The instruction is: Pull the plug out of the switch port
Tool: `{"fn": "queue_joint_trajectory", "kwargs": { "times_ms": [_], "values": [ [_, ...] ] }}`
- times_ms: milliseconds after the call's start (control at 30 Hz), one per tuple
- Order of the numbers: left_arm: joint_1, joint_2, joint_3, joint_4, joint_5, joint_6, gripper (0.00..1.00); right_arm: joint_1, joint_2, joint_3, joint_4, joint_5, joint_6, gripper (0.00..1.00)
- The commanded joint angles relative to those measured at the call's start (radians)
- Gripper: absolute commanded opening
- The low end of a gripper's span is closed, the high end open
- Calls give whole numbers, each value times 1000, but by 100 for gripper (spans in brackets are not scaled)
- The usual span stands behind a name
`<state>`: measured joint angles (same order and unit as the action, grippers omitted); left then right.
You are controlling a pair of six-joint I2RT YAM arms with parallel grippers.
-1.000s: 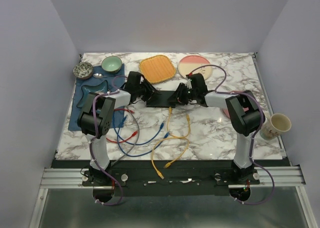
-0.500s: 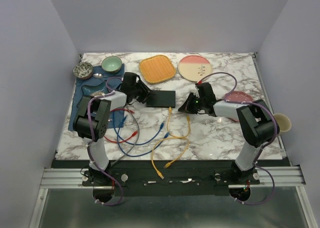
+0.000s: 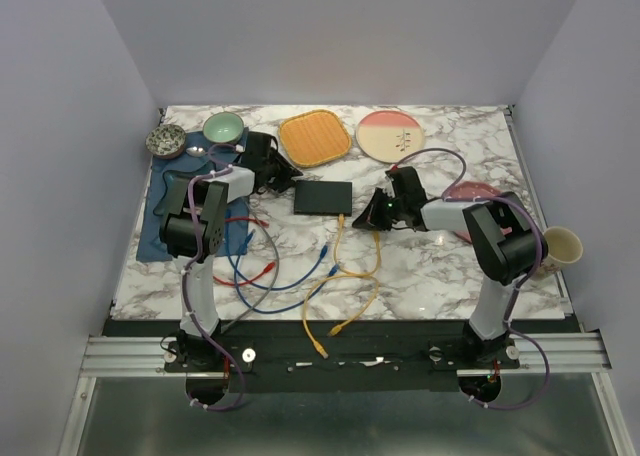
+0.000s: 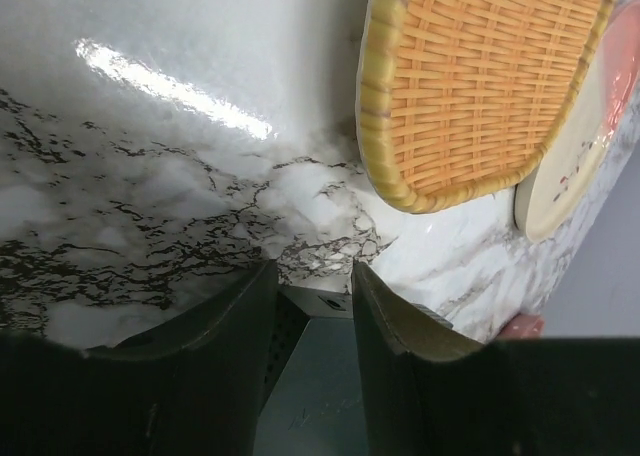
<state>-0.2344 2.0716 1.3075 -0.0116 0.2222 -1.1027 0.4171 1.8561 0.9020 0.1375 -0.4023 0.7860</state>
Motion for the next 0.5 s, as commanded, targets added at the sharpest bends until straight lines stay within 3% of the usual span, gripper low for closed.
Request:
{"fn": "queue_joint_trajectory", "kwargs": {
  "times_ms": [0, 333, 467],
  "values": [
    [-39, 28, -48, -11, 51, 14, 50, 0, 80, 61, -29, -7, 5, 2],
    [-51, -94, -309, 84, 85, -5, 50, -1, 98, 130, -82, 36, -7, 2],
    [-48, -151, -347, 82, 71, 0, 50, -3, 101, 136, -96, 65, -17, 2]
  ]
}}
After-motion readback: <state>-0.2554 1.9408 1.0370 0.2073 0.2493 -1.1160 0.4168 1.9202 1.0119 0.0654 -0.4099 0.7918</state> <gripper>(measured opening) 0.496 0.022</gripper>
